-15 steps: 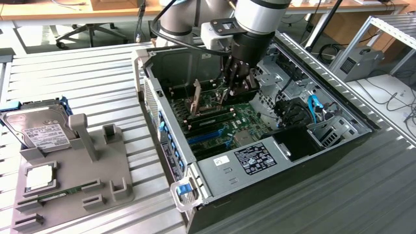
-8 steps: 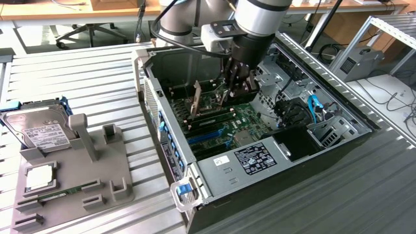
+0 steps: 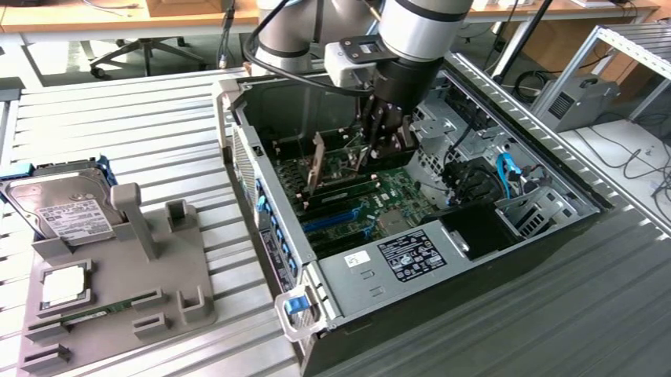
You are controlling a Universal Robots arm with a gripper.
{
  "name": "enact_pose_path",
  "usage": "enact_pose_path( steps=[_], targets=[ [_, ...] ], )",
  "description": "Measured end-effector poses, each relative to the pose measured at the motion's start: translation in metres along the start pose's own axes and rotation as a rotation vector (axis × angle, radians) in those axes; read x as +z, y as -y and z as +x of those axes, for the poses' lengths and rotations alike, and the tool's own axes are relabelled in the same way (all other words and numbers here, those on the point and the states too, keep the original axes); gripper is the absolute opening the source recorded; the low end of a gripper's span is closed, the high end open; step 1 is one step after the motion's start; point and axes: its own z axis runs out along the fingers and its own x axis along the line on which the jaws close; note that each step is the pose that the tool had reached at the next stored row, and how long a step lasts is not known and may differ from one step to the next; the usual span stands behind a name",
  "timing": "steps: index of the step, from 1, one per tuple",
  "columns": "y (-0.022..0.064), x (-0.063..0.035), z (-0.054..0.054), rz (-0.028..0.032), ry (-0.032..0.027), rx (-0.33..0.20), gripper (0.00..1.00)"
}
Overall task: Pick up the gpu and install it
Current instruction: 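Insert the gpu into the slot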
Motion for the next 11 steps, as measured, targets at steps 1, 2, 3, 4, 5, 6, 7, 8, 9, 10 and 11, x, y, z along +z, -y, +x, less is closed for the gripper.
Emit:
enact_pose_path(
  steps=[1, 2, 3, 4, 5, 6, 7, 8, 9, 10, 11],
  targets=[
    [0.0, 0.0003, 0.0002, 0.0, 0.0, 0.0, 0.27],
    [0.0, 0.0006, 0.0005, 0.0, -0.0001, 0.0, 0.27],
    [0.0, 0.0009, 0.0008, 0.0, -0.0001, 0.0, 0.27],
    [0.0, 0.0011, 0.001, -0.0001, -0.0002, 0.0, 0.27],
    [0.0, 0.0015, 0.0013, -0.0001, -0.0001, 0.0, 0.27],
    [0.0, 0.0018, 0.0015, 0.0, 0.0, 0.0, 0.27],
    [0.0, 0.0021, 0.0017, 0.0, 0.0, 0.0, 0.27],
    [0.0, 0.0023, 0.0019, 0.0, 0.0, 0.0, 0.27],
    [0.0, 0.0026, 0.0021, 0.0, -0.0001, 0.0, 0.27],
    [0.0001, 0.0028, 0.0022, 0.0, -0.0001, 0.0, 0.27],
    [0.0, 0.0033, 0.0026, 0.0, -0.0001, 0.0, 0.27]
  ],
)
